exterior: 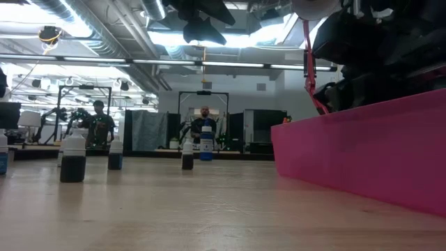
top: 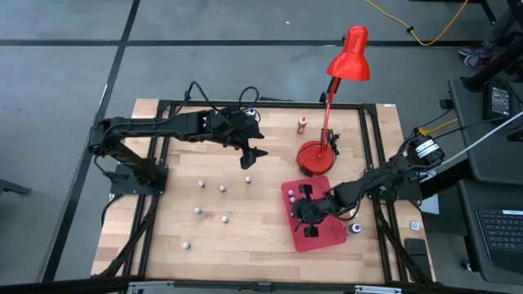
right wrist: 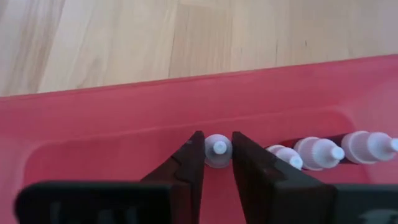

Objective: Pick & Place food coloring
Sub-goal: Put the small black food coloring bottle into the red bin, then put the small pink food coloring bottle into the red bin

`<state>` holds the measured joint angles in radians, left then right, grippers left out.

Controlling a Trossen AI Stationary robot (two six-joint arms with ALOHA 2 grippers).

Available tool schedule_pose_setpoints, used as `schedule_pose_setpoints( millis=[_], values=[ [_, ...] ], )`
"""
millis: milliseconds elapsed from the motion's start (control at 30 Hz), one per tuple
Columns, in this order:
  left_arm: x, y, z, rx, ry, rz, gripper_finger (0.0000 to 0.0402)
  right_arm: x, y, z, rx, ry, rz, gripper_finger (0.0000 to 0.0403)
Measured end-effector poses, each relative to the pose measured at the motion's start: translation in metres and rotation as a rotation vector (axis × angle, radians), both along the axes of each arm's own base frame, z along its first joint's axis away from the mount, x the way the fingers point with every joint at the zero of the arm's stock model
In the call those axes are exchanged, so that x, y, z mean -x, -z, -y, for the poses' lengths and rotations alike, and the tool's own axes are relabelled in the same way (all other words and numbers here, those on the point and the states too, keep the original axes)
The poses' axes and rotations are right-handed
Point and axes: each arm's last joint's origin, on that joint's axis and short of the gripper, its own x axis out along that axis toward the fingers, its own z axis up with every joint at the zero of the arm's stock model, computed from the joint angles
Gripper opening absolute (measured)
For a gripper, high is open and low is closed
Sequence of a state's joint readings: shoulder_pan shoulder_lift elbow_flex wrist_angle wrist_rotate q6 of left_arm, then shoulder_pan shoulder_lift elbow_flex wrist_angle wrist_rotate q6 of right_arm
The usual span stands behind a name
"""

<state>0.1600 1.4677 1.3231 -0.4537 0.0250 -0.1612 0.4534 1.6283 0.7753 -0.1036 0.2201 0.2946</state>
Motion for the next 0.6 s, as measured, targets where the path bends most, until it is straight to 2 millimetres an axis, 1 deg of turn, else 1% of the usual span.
schedule_pose_setpoints(
  millis=[133,233,367,600],
  values=[
    [0.000,0.000,0.000,0.001,0.001,0.000,0.0298,0.000,0.001,0.001,0.012,0.021,0.000,0.0115],
    [0.000,0.000,0.000,0.001,0.001,0.000,0.0299,0.000,0.000,0.001,0.009,0.027,0.000,0.0131],
    [0.000,0.000,0.000,0.001,0.001,0.001,0.0299,0.001,-0.005,0.001,-0.017,0.049,0.017,0.0141],
    [0.000,0.001,0.000,0.002,0.001,-0.007,0.0299,0.005,-0.020,0.001,-0.074,0.081,0.052,0.0144]
  ],
)
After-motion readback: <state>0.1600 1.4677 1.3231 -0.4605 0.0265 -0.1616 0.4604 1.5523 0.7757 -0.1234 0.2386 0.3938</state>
